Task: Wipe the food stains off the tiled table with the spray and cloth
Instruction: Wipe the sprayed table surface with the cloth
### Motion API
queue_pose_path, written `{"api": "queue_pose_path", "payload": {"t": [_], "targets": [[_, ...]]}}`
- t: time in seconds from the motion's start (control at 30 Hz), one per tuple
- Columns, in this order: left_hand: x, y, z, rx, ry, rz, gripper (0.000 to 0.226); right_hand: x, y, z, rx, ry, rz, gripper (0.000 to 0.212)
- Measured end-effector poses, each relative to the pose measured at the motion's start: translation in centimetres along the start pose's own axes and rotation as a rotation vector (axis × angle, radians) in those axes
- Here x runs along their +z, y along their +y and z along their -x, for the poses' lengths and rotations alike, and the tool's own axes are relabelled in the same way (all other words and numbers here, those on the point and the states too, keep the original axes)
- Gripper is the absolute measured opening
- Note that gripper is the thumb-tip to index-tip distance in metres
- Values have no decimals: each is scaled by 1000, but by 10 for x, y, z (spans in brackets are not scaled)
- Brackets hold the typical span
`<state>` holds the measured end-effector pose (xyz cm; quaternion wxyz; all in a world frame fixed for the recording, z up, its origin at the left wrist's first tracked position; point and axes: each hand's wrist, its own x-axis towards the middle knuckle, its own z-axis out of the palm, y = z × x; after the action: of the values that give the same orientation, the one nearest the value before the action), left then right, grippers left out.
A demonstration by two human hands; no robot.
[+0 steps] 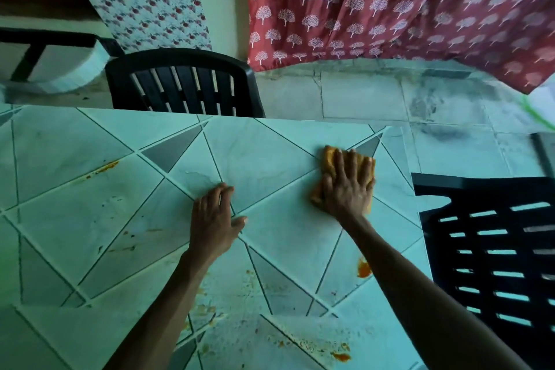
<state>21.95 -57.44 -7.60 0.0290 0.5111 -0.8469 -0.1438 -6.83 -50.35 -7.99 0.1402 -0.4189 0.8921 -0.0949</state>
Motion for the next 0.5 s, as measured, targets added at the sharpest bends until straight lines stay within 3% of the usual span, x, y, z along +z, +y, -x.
{"api": "queue_pose_path", "payload": {"t": [0.1, 0.23, 0.37, 0.5], "targets": [[2, 1, -1, 9, -8, -14, 73, 14, -61, -53, -26, -33, 14, 68], [-1, 4, 0, -13, -21, -21, 73, 33, -107, -22, -423, -131, 113, 66], [-3, 8, 0, -28, -23, -17, 74, 27, -49, 65, -701, -141, 114, 68], [-3, 17, 3, -89, -40, 1, 72, 4, 57, 99, -646, -126, 138, 69]]}}
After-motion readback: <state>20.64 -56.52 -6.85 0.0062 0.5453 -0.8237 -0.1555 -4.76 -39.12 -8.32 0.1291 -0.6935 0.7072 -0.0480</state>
